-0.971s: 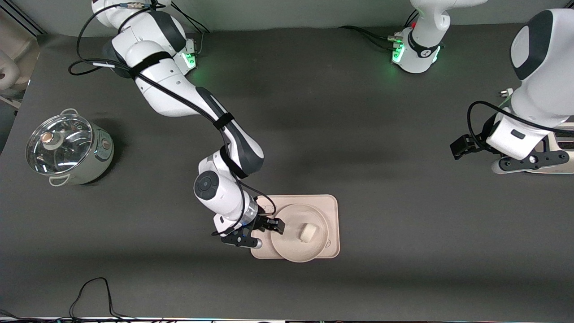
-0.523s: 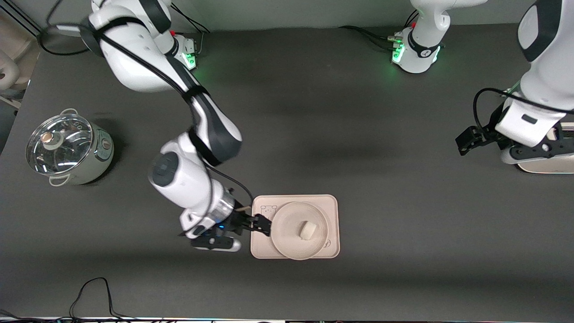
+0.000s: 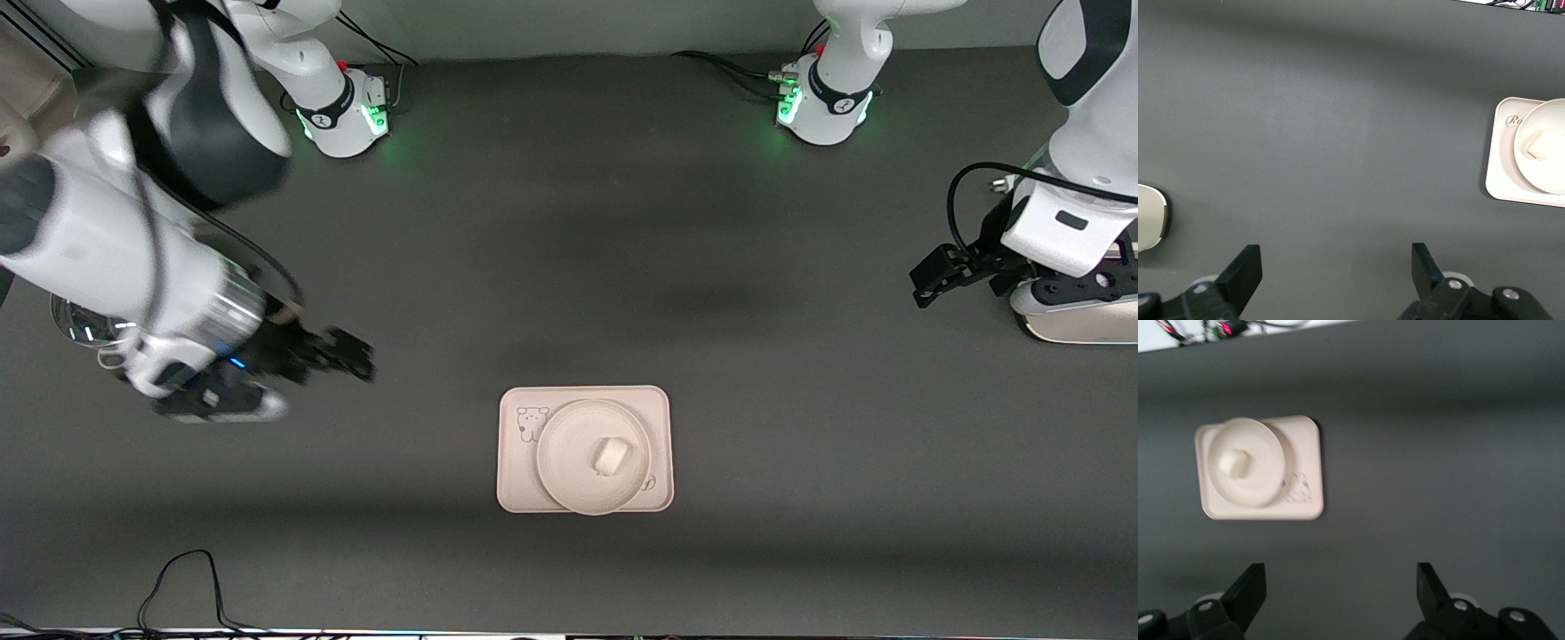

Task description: Place bun in plate and plate on tray

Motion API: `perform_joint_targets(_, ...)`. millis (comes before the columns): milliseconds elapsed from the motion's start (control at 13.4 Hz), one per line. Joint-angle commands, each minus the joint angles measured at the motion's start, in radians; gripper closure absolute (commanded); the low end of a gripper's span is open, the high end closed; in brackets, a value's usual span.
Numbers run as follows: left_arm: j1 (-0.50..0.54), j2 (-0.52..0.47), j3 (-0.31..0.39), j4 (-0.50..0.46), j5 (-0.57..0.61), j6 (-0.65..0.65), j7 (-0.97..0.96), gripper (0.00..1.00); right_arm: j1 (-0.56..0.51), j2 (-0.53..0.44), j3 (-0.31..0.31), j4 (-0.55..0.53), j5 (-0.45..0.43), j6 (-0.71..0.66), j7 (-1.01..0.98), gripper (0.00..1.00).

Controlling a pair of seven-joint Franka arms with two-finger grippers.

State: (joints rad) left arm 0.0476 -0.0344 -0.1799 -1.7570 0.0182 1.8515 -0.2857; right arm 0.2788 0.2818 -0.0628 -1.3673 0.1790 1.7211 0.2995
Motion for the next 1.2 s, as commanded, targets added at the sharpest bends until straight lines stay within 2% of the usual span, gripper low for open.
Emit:
perform_joint_targets(0, 0.002, -0.042, 0.003, -0.027, 0.002, -0.029, 0.038, 0.00, -0.079, -0.208, -0.012, -0.241, -0.028, -0.032, -0.039, 0.00)
perform_joint_targets(75, 0.003, -0.042, 0.003, -0.027, 0.003, -0.035, 0.054, 0.00, -0.116, -0.272, -0.008, -0.313, -0.079, -0.032, -0.039, 0.00)
perform_joint_targets(149, 0.005, -0.042, 0.007, -0.027, 0.002, -0.035, 0.054, 0.00, -0.153, -0.317, -0.003, -0.363, -0.085, -0.034, -0.039, 0.00)
perform_joint_targets(299, 0.003, -0.042, 0.011, -0.022, 0.000, -0.034, 0.053, 0.00, -0.162, -0.357, 0.004, -0.424, -0.108, -0.031, -0.033, 0.00)
perform_joint_targets(523, 0.005, -0.047, 0.017, -0.022, -0.011, -0.038, 0.051, 0.00, -0.249, -0.366, 0.127, -0.434, -0.125, -0.031, -0.023, 0.00)
perform_joint_targets(1121, 0.020, -0.055, 0.039, -0.019, -0.014, -0.058, 0.057, 0.00, -0.219, -0.372, 0.123, -0.437, -0.139, -0.032, -0.022, 0.00)
